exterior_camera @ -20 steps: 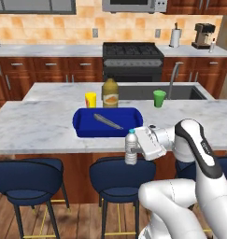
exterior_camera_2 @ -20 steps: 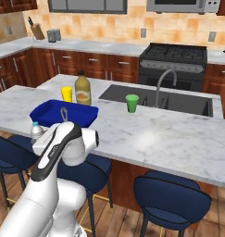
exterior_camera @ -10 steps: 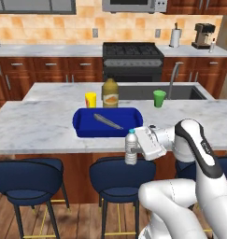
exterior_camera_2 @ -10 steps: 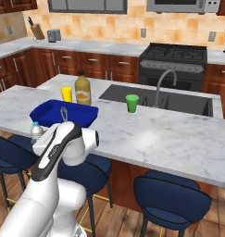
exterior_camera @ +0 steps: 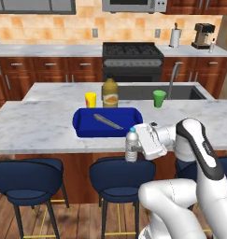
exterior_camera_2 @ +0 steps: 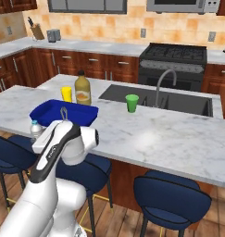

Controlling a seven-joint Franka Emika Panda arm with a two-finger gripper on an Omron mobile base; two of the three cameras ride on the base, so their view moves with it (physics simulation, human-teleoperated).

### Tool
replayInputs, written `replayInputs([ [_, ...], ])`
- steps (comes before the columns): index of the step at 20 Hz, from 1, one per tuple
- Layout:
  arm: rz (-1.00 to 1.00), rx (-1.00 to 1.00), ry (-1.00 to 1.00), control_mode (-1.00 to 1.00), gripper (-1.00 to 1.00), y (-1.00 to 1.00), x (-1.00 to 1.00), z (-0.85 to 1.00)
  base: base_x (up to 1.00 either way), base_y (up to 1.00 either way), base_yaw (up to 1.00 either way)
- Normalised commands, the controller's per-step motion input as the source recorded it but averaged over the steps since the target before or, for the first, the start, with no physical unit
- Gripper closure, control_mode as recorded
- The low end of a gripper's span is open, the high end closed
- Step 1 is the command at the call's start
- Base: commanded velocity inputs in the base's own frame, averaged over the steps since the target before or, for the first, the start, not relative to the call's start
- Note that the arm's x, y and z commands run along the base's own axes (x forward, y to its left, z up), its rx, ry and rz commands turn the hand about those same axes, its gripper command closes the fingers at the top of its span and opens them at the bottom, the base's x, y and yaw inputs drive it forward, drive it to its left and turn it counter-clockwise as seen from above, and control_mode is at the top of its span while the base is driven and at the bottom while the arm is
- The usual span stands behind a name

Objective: Place the drinks on the dining counter in a tight cluster.

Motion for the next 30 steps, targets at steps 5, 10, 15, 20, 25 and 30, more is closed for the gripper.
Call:
replayInputs([
  [5,-0.08,0.00,-0.22,-1.00,1.00,0.00,-0.06,0.38,0.00,0.00,0.00],
  [10,-0.19,-0.01,-0.03,-1.00,1.00,0.00,-0.01,0.42,0.00,0.00,0.00],
  [15,-0.24,0.02,0.23,-1.00,1.00,0.00,0.04,0.44,0.00,0.00,0.00],
  [20,-0.14,0.00,0.29,-1.00,1.00,-0.06,0.09,0.43,0.00,0.00,0.00],
  [25,-0.04,0.00,0.09,-1.00,1.00,-0.25,0.22,0.28,0.00,0.00,0.00],
  [30,0.00,0.00,-0.01,-1.00,1.00,-0.31,0.26,0.27,0.00,0.00,0.00],
])
